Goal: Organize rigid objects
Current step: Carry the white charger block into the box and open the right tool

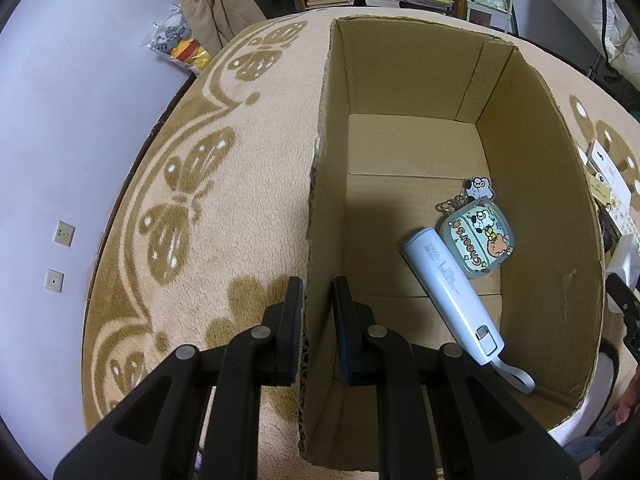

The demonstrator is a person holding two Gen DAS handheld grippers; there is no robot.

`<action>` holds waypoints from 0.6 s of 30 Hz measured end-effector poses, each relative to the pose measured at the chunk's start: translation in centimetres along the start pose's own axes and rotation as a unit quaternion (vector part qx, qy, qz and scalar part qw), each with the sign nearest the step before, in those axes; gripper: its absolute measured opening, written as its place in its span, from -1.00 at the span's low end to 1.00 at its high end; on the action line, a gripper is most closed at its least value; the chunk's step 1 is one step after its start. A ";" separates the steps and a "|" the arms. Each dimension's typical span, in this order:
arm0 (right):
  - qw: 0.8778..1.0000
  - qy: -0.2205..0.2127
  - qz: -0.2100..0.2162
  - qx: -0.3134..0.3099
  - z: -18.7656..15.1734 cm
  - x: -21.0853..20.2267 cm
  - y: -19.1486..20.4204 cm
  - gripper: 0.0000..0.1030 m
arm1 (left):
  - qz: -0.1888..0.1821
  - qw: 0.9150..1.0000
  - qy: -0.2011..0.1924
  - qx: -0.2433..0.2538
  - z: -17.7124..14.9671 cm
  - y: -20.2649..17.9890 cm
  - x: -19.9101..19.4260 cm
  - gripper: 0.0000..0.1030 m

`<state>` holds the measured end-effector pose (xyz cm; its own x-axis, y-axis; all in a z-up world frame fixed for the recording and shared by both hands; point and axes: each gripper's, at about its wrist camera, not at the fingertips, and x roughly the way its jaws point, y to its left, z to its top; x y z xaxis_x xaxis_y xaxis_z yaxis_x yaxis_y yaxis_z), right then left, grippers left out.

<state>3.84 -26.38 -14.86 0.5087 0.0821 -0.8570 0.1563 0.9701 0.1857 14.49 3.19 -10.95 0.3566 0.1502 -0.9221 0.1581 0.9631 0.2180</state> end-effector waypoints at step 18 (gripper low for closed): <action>0.995 -0.045 0.059 -0.063 6.9 -1.3 7.8 0.52 | -0.011 1.000 0.003 -0.009 -0.1 0.4 0.2 -0.71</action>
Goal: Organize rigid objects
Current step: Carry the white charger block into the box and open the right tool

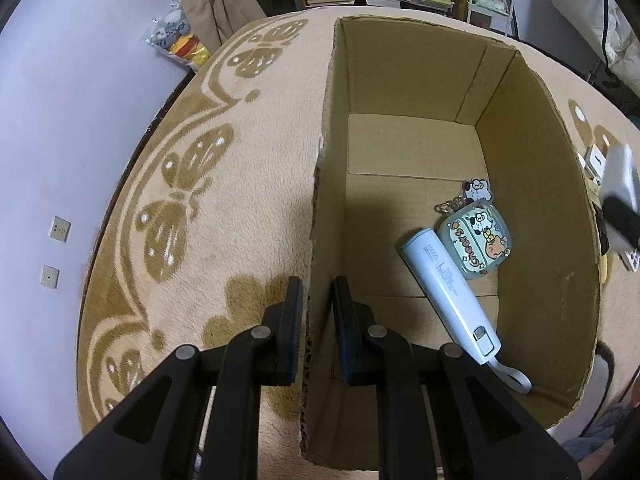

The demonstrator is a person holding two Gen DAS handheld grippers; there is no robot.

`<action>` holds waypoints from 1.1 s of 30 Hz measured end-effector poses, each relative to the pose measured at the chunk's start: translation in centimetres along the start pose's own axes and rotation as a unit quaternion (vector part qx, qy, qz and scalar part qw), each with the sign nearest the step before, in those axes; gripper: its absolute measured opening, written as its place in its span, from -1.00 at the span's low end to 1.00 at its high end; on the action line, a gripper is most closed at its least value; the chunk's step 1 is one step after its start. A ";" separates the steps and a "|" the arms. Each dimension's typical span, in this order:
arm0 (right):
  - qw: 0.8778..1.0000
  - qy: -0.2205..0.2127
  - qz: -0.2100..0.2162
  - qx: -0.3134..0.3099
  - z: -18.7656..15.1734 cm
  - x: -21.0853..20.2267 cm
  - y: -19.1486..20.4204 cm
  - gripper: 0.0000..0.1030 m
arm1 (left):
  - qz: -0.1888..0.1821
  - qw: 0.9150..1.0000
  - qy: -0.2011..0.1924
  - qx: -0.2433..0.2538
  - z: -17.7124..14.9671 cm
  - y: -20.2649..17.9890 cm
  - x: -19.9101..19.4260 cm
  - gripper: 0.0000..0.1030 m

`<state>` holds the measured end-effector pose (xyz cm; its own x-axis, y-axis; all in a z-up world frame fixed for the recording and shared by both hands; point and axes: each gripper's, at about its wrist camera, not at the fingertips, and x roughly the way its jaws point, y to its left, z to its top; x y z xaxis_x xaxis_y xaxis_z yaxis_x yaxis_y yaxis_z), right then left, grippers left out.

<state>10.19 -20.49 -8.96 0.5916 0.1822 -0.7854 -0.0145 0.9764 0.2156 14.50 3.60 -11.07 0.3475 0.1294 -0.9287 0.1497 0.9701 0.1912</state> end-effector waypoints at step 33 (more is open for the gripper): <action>0.997 -0.031 0.028 -0.059 4.3 2.8 8.2 0.52 | -0.009 1.000 0.004 -0.007 0.2 0.1 -0.1 -0.71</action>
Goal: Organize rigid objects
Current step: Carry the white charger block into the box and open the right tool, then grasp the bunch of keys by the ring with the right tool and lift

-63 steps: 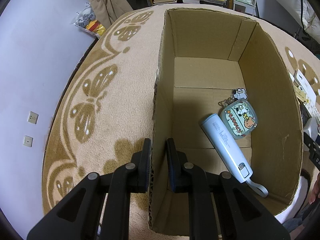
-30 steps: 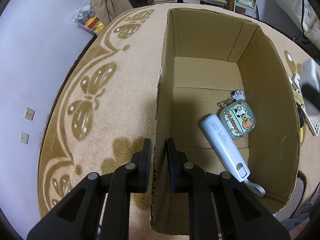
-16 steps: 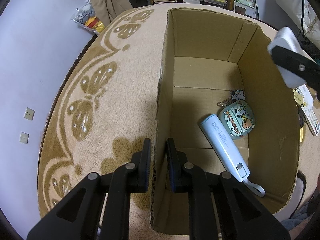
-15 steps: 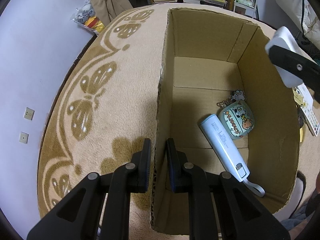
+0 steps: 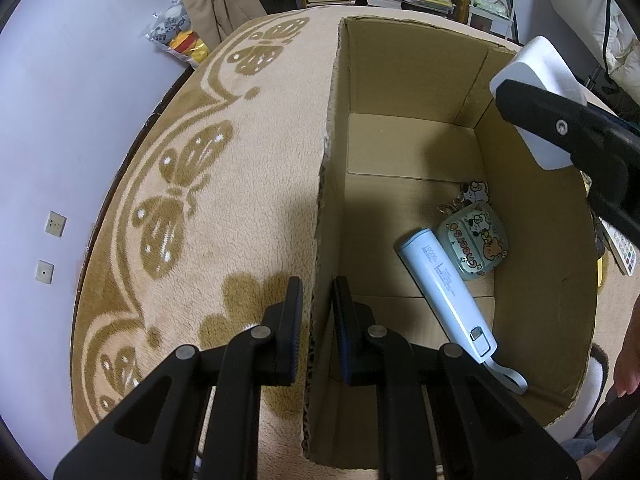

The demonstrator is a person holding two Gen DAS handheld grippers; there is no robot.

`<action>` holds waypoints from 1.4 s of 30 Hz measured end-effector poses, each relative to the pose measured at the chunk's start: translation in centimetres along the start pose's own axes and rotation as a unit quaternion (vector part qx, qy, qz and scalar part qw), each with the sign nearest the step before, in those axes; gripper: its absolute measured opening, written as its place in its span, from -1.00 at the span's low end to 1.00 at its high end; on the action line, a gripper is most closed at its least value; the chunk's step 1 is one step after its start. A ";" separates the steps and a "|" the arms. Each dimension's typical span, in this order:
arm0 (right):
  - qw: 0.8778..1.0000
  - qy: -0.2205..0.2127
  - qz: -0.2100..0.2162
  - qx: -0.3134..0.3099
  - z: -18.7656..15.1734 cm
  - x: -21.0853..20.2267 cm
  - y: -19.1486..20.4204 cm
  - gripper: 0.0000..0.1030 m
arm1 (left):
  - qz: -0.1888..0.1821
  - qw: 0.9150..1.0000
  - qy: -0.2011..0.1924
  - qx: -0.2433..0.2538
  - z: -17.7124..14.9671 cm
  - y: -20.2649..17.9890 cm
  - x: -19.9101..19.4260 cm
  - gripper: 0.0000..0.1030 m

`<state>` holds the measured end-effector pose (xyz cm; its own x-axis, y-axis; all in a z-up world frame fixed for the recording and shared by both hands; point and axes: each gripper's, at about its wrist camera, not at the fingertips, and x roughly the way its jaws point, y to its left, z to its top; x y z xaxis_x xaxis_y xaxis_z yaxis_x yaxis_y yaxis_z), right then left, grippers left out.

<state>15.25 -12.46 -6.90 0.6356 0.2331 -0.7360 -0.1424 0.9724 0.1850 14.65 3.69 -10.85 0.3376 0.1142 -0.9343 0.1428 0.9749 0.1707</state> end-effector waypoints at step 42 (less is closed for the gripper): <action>0.994 0.034 -0.064 0.083 -5.9 -3.2 -9.2 0.65 | -0.007 1.000 0.004 -0.006 0.0 0.5 -0.3 -0.70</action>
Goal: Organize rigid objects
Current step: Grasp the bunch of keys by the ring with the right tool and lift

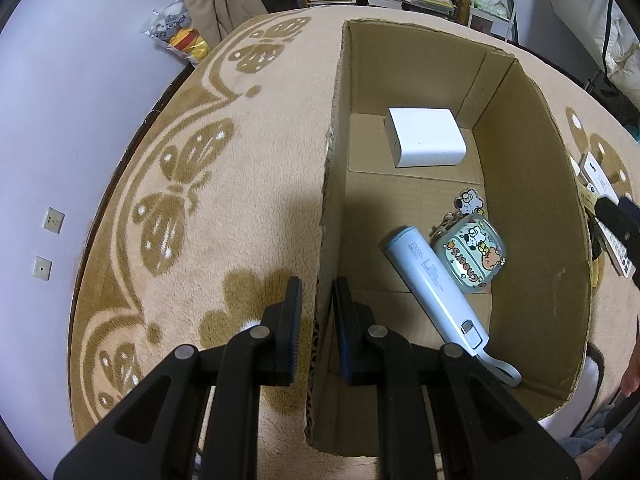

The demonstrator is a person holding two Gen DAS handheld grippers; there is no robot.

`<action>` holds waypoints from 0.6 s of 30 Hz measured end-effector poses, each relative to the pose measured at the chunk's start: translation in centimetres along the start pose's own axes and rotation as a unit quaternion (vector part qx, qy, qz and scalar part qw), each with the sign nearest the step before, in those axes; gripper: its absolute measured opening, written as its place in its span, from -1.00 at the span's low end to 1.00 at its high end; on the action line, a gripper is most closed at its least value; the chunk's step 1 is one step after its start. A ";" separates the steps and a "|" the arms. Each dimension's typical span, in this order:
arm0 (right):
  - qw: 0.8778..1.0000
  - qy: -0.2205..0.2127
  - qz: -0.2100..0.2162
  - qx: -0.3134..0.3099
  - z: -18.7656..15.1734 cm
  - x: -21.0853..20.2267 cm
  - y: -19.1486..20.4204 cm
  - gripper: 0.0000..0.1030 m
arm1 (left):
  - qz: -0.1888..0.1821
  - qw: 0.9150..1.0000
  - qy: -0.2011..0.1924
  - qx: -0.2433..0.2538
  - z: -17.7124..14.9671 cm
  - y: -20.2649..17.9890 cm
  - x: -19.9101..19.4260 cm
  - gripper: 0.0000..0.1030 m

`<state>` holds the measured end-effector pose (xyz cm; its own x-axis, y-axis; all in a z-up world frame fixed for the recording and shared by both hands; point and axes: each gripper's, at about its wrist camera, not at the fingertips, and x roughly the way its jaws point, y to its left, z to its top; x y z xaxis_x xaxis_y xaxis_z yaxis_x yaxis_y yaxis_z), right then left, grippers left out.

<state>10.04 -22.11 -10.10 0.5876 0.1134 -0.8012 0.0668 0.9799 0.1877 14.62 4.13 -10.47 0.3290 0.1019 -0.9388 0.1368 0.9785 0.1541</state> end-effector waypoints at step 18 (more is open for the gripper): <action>0.996 0.075 -0.006 0.049 -5.6 3.9 -4.5 0.64 | 0.003 1.000 -0.001 0.003 -0.1 -0.1 -0.1 -0.71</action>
<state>7.51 -25.13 -17.28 0.4601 0.1313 -0.8781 0.1557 0.9618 0.2254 14.53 4.08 -10.41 0.3311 0.1066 -0.9376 0.1407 0.9769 0.1608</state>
